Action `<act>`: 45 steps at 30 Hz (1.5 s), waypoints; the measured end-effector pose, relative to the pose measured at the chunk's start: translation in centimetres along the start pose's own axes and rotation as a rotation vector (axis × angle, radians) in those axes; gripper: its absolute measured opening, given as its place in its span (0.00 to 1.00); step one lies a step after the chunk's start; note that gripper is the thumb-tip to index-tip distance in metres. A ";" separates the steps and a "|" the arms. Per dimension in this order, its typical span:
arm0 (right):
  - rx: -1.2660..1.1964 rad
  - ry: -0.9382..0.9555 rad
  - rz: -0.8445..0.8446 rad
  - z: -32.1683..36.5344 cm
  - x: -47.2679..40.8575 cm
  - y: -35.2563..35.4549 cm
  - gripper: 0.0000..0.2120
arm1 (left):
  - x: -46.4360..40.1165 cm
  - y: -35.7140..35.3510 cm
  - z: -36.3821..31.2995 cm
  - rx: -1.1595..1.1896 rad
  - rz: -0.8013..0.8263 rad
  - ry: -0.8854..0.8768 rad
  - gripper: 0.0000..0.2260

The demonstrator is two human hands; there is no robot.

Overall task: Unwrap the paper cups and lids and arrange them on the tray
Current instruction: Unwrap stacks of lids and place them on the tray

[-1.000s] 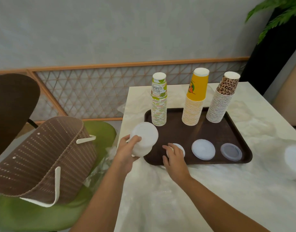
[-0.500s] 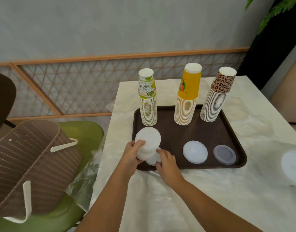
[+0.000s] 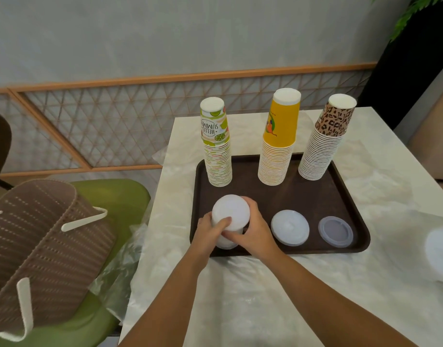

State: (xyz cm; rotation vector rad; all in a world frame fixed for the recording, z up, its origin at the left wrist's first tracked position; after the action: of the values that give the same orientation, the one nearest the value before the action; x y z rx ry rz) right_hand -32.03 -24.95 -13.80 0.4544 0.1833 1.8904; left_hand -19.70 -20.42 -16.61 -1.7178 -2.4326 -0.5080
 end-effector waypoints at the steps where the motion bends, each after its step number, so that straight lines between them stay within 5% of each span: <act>1: 0.005 -0.006 0.004 0.0 -0.1 -0.1 0.39 | 0.0 -0.1 -0.1 -0.036 -0.018 -0.028 0.27; 5: 0.037 -0.049 -0.028 -0.5 -0.5 -0.4 0.38 | 0.4 -0.2 -0.5 -0.238 -0.013 -0.159 0.32; 10: 0.046 -0.088 0.081 -1.6 -0.9 -0.4 0.38 | 0.7 0.0 1.0 -0.167 0.256 -0.280 0.54; 17: 0.107 -0.032 0.174 -1.0 -1.0 -0.5 0.45 | 0.3 0.6 1.2 -0.247 0.102 -0.417 0.38; 22: 0.178 0.058 0.126 -0.2 -0.7 -1.0 0.40 | 0.2 0.4 1.6 -0.157 0.097 -0.393 0.42; 31: 0.031 0.061 0.115 0.7 -1.9 0.2 0.37 | 0.4 0.5 1.0 -0.121 0.077 -0.380 0.36; 37: 0.049 -0.065 -0.028 0.4 -6.0 1.9 0.37 | 0.5 0.7 0.9 -0.201 0.082 -0.393 0.35; 45: 0.285 -0.226 0.067 -1.4 -8.5 0.6 0.39 | 0.5 0.6 0.9 -0.234 0.065 -0.385 0.36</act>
State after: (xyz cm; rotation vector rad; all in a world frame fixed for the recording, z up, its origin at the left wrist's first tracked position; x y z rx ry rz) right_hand -30.55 -32.92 -16.76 0.8727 0.2908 1.8683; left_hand -19.22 -19.45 -17.14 -2.1597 -2.6452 -0.5126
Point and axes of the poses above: each hand's wrist, its own x-axis away from the middle knuckle, its own y-axis out of the back of the hand, z = x × y, the point moved 6 cm from there along -x, towards the middle knuckle, and after that the axes turned 12 degrees about -y, right-handed, at the moved point
